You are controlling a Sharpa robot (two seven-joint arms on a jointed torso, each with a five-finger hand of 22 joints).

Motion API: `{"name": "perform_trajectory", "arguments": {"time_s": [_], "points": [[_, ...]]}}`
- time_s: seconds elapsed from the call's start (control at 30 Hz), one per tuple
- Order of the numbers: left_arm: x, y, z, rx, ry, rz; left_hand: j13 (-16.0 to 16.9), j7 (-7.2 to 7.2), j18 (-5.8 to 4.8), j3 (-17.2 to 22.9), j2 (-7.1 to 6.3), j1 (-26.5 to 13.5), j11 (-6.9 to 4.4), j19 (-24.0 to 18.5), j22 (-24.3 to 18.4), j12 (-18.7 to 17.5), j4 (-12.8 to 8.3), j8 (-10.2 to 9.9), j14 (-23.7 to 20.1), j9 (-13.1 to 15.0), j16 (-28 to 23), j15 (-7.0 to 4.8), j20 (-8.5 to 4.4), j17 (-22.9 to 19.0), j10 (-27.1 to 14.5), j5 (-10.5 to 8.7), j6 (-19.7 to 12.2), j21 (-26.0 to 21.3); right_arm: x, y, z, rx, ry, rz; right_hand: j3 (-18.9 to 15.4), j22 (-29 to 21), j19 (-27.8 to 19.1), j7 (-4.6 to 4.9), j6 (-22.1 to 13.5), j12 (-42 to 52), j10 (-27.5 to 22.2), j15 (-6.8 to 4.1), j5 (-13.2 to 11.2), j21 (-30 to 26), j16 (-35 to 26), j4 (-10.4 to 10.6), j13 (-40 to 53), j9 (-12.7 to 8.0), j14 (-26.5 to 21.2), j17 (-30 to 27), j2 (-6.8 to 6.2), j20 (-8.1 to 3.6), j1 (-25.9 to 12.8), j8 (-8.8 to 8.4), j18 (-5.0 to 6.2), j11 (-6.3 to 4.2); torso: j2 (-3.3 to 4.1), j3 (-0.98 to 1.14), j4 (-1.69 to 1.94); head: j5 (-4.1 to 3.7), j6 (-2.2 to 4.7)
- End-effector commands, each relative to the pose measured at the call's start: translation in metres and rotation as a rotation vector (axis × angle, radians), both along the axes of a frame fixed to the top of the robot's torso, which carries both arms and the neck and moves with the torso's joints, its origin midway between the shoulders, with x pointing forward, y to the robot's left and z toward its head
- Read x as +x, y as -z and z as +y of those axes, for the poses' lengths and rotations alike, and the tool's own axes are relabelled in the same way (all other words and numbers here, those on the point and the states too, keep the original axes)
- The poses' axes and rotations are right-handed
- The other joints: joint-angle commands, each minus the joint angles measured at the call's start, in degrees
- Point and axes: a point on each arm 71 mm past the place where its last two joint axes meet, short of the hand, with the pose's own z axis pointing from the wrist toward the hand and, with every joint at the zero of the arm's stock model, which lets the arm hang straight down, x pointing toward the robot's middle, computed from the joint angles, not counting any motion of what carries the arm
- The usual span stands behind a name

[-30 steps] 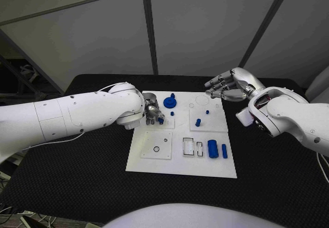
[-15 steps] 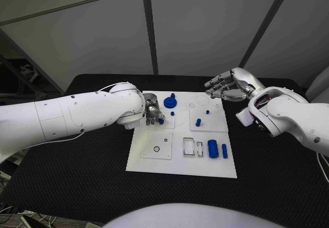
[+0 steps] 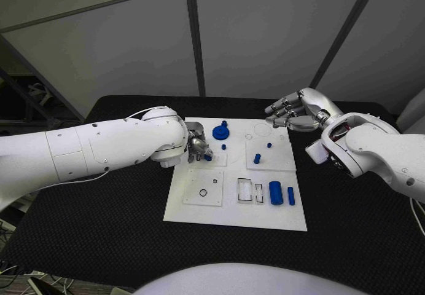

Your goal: Assemble the parts on the task board

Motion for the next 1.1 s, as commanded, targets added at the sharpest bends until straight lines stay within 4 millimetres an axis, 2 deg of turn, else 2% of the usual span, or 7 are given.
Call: {"name": "perform_trajectory", "arguments": {"time_s": [0.03, 0.43, 0.6, 0.83, 0.93, 1.1], "points": [[-0.0021, 0.0033, 0.002, 0.033, 0.006, 0.023, 0.0, -0.38, -1.45, 9.6, 0.38, 0.0, -0.16, 2.0, 4.0, -0.1, -9.4, 0.3, 0.0, 0.0, -0.3, -0.27, -0.27, 0.1, 0.5, 0.46, 0.0, 0.3, 0.0, -0.0013, 0.0013, 0.0, -0.011, -0.004, -0.3, -0.1, 0.0, 0.29, 0.0, -0.2, -0.1, 0.45, 0.1, -0.3, -0.2, 0.1, 0.0, 0.0, -0.1, -0.1, -0.07, 0.24, -0.6, -0.28, 0.02, 0.41, -0.01, -0.02, -0.04, 0.07, -0.03], [-0.002, 0.0035, -0.0009, 0.033, 0.016, 0.026, 0.9, -0.7, -1.64, 9.1, 0.25, -0.9, -0.34, 2.3, 4.9, 1.0, -8.9, 1.1, 0.1, -0.3, -0.3, -0.3, -0.25, 0.2, 1.5, 0.8, 0.5, 0.8, 0.0002, -0.0012, 0.0014, 0.0, -0.012, -0.004, -0.3, -0.1, 0.0, 0.27, 0.0, -0.2, -0.1, 0.45, 0.3, -0.4, -0.3, 0.1, -0.1, 0.0, -0.1, -0.1, -0.01, 0.26, -0.6, -0.26, 0.04, 0.4, 0.02, 0.03, -0.09, 0.01, -0.05], [-0.0011, 0.0039, -0.0014, 0.034, 0.017, 0.028, 1.8, -1.64, -1.84, 5.5, 0.53, -2.9, -0.84, 2.7, 5.9, 2.3, -7.3, 1.7, 0.3, -1.4, -0.2, -0.49, -0.31, 0.3, 2.9, 0.57, 1.5, 1.5, 0.0003, -0.0012, 0.001, -0.001, -0.01, -0.003, -0.3, -0.1, 0.0, 0.27, 0.0, -0.2, -0.1, 0.45, 0.3, -0.4, -0.3, 0.1, -0.1, 0.0, -0.1, -0.1, -0.01, 0.26, -0.6, -0.26, 0.04, 0.4, 0.03, 0.05, -0.07, -0.09, -0.11], [0.0004, 0.0043, -0.0026, 0.034, 0.016, 0.028, 2.4, -1.96, -1.99, 1.7, 1.02, -4.5, -1.11, 3.0, 6.7, 3.1, -5.5, 1.9, 0.3, -2.9, -0.3, -0.65, -0.45, 0.5, 3.4, 0.54, 2.6, 1.9, 0.0004, -0.0011, 0.0014, -0.001, -0.011, -0.003, -0.3, -0.2, 0.1, 0.27, 0.0, -0.2, -0.1, 0.45, 0.5, -0.5, -0.3, 0.1, -0.1, 0.0, -0.1, -0.1, 0.0, 0.27, -0.7, -0.25, 0.05, 0.4, 0.03, 0.06, -0.11, -0.26, -0.19], [0.001, 0.0046, -0.0034, 0.032, 0.015, 0.032, 2.8, -2.02, -2.08, -0.4, 1.56, -5.9, -1.13, 3.1, 7.1, 3.6, -4.0, 1.9, 0.3, -3.6, -0.4, -0.66, -0.47, 0.5, 3.6, 0.43, 3.2, 2.2, 0.0004, -0.0011, 0.0017, -0.001, -0.012, -0.002, -0.3, -0.2, 0.1, 0.27, 0.0, -0.2, -0.1, 0.45, 0.5, -0.5, -0.3, 0.1, -0.1, 0.0, -0.1, -0.1, 0.0, 0.27, -0.7, -0.25, 0.05, 0.4, 0.02, 0.06, -0.13, -0.3, -0.18], [0.0016, 0.0051, -0.0043, 0.033, 0.016, 0.038, 3.0, -2.11, -2.15, -1.7, 1.88, -6.1, -1.19, 3.3, 7.5, 3.9, -3.6, 1.9, 0.4, -4.1, -0.4, -0.7, -0.51, 0.6, 3.7, 0.46, 3.5, 2.4, 0.0003, -0.001, 0.0015, -0.002, -0.012, -0.001, -0.3, -0.2, 0.1, 0.27, 0.0, -0.2, -0.1, 0.45, 0.5, -0.5, -0.3, 0.1, -0.1, 0.0, -0.1, -0.1, 0.0, 0.27, -0.7, -0.25, 0.05, 0.4, 0.05, 0.04, -0.09, -0.42, -0.29]]}}
